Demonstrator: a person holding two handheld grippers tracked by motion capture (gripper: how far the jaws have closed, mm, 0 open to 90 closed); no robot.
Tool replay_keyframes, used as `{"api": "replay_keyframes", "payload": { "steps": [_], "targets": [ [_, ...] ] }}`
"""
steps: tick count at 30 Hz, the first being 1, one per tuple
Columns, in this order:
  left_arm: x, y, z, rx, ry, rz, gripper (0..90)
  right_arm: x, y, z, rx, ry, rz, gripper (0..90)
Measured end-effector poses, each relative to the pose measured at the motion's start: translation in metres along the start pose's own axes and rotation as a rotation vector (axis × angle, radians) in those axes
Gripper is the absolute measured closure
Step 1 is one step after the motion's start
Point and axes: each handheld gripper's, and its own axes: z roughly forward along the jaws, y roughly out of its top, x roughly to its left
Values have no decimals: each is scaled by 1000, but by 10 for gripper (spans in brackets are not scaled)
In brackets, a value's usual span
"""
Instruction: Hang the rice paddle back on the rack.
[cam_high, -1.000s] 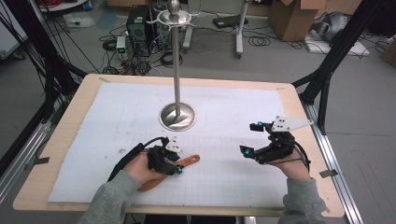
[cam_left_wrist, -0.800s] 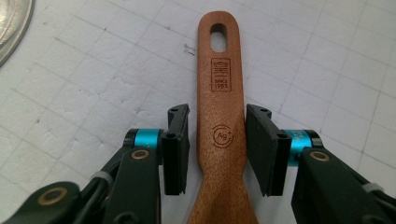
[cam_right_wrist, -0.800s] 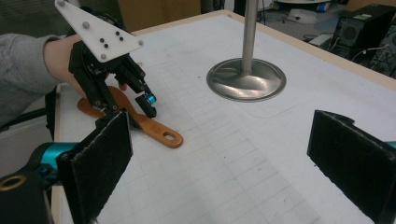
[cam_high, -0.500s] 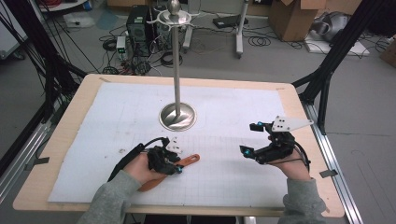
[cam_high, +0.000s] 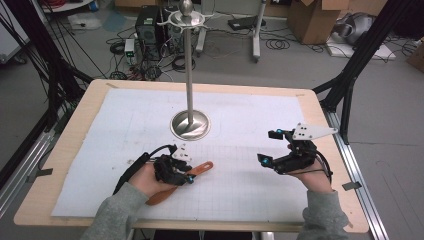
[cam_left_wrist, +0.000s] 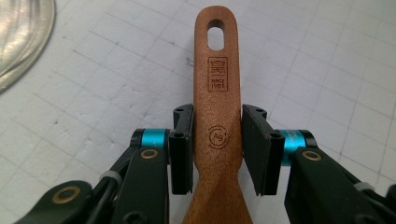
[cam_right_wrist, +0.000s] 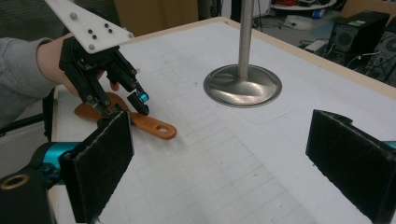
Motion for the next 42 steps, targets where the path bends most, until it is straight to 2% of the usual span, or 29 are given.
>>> {"api": "replay_keyframes", "payload": {
  "steps": [7, 16, 24, 32, 42],
  "targets": [
    [-6, 5, -12, -41, 12, 14, 651, -1, 0, 2, 6, 4, -3, 62],
    [-5, 6, -34, -98, 40, 24, 651, -1, 1, 0, -6, 5, 1, 62],
    [-1, 4, -55, -169, 45, -4, 651, -4, 0, -1, -13, 5, 9, 62],
    [2, -1, -82, -255, 89, -35, 651, -5, 0, 1, -14, 5, 14, 62],
    [5, -6, -103, -340, 144, -70, 651, -6, 1, 2, -22, 12, 15, 62]
  ]
}}
